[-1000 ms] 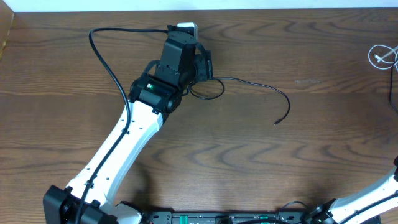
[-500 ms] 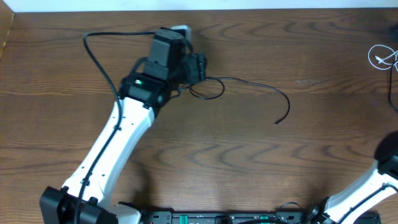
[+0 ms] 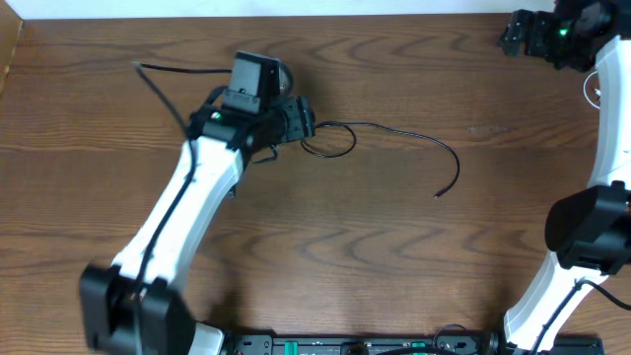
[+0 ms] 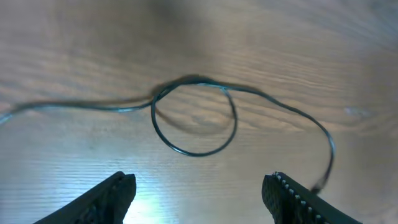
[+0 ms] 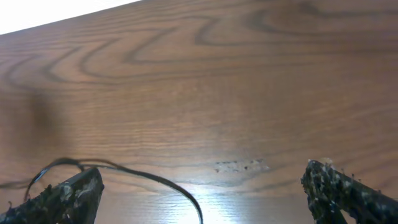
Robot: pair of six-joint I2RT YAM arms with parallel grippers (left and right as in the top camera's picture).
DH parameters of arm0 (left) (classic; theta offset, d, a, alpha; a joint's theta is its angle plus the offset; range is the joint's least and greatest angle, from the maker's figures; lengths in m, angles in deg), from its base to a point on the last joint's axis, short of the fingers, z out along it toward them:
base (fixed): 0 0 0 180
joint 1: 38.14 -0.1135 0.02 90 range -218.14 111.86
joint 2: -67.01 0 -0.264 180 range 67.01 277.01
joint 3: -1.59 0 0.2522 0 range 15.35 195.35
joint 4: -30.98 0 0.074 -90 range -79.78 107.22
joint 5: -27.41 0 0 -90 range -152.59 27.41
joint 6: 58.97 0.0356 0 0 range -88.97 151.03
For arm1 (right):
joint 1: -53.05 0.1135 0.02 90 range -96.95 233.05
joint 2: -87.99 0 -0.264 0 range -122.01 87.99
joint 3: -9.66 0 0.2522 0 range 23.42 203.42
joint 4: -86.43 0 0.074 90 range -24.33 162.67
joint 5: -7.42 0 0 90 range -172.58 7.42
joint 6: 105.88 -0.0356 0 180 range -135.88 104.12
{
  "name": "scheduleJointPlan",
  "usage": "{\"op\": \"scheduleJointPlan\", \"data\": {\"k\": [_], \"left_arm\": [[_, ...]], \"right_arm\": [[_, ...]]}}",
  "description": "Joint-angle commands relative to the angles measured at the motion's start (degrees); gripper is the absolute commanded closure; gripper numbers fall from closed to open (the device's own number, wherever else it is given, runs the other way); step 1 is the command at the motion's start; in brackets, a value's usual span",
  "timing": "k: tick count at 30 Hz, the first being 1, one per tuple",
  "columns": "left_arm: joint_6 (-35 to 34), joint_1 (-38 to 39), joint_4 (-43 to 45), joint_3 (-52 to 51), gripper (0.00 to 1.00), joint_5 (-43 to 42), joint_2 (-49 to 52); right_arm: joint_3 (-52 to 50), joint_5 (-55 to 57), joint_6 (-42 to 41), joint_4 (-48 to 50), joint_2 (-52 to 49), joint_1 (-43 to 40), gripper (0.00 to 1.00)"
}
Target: Untangle cables
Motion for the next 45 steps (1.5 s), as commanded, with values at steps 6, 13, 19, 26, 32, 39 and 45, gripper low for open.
{"op": "scheduleJointPlan", "data": {"k": [6,13,19,26,32,39,45], "left_arm": [[-11.41,3.19,4.81,0.0,0.36,-0.46,11.67],[-15.06,4.46,10.32,0.02,0.41,-0.02,17.03],[-15.21,4.57,10.23,0.0,0.42,-0.02,19.67],[-15.19,4.57,10.23,0.0,0.43,1.07,20.41],[-12.13,4.24,9.44,0.39,0.49,1.07,19.41],[-12.13,2.78,7.65,1.36,0.48,1.07,15.28],[-11.06,2.84,5.35,1.31,0.48,3.65,13.09]], "right_arm": [[-0.15,4.55,-3.23,-1.51,1.18,-0.33,0.01],[-0.15,4.52,-3.06,-1.62,1.18,-0.33,0.01],[-0.15,4.52,-1.97,-2.12,1.18,-0.33,0.01],[-0.17,4.55,-1.92,-2.21,1.18,-0.33,0.01],[-0.17,4.52,-1.55,-2.21,1.16,-0.31,0.01],[-0.31,4.52,-1.53,-2.25,1.16,-0.31,0.01],[-1.7,4.52,-1.55,-1.57,1.16,-0.31,0.01]]}}
